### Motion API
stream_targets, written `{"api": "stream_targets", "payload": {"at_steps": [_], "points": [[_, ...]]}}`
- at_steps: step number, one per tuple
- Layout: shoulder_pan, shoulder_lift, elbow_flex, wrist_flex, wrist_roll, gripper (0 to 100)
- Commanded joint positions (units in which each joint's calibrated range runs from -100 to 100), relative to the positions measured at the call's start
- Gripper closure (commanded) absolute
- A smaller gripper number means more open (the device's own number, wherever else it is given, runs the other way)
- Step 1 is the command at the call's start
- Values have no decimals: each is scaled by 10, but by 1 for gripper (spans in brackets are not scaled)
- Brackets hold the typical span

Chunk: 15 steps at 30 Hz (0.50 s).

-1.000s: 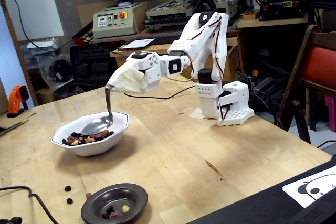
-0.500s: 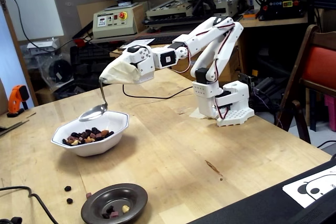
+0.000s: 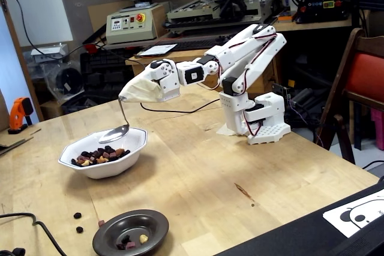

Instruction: Use spoon to transfer food from the white bowl to brown plate

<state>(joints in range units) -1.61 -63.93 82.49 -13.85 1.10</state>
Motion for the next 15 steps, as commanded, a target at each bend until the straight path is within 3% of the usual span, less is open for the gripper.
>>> {"api": "stream_targets", "payload": {"at_steps": [1, 10, 15], "points": [[21, -19, -8, -8, -39, 97], [23, -20, 11, -16, -57, 97], [23, -20, 69, -114, -57, 97]]}}
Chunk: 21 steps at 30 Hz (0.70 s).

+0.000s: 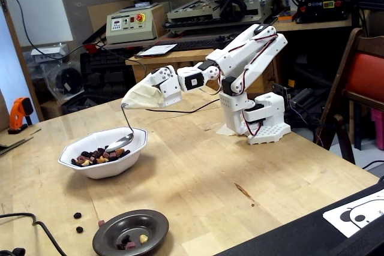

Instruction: Use spoon to transfer food from the white bowl to brown plate

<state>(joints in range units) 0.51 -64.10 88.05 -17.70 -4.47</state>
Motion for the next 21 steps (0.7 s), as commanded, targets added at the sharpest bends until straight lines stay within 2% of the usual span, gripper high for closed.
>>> {"api": "stream_targets", "payload": {"at_steps": [1, 8, 21], "points": [[2, -18, 22, -94, 0, 97], [2, -18, 61, -174, 2, 97], [1, -18, 85, -179, 5, 97]]}}
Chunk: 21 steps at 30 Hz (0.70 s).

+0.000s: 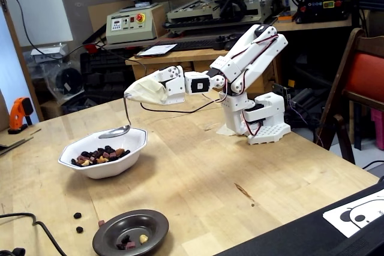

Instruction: Use spoon to transfer food from the white bowl to brown plate

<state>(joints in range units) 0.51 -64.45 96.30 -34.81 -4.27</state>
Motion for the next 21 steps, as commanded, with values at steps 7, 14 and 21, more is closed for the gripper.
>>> {"api": "stream_targets", "payload": {"at_steps": [7, 14, 21], "points": [[0, -14, 3, -8, 55, 97], [0, -7, 3, -8, 34, 97], [0, -7, 3, -8, 16, 97]]}}
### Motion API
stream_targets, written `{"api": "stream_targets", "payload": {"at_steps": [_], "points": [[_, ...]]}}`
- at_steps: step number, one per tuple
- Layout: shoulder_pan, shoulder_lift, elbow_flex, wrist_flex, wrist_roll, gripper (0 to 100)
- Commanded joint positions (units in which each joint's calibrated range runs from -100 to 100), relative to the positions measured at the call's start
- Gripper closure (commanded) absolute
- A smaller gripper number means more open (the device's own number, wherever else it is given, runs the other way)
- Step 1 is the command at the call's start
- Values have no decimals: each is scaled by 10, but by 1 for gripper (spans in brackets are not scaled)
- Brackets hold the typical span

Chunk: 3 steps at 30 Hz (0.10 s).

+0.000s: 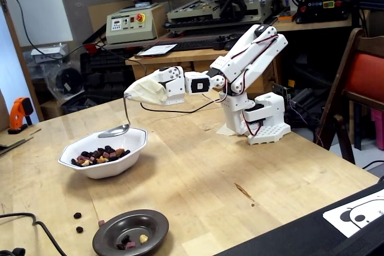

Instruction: Use spoon to transfer food from the white bowl to brown plate

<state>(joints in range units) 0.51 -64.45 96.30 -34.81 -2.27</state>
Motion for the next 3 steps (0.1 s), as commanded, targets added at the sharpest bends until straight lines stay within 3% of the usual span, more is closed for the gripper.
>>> {"api": "stream_targets", "payload": {"at_steps": [1, 3], "points": [[0, -6, 3, -8, -4, 97], [0, -6, 3, -8, -4, 97]]}}
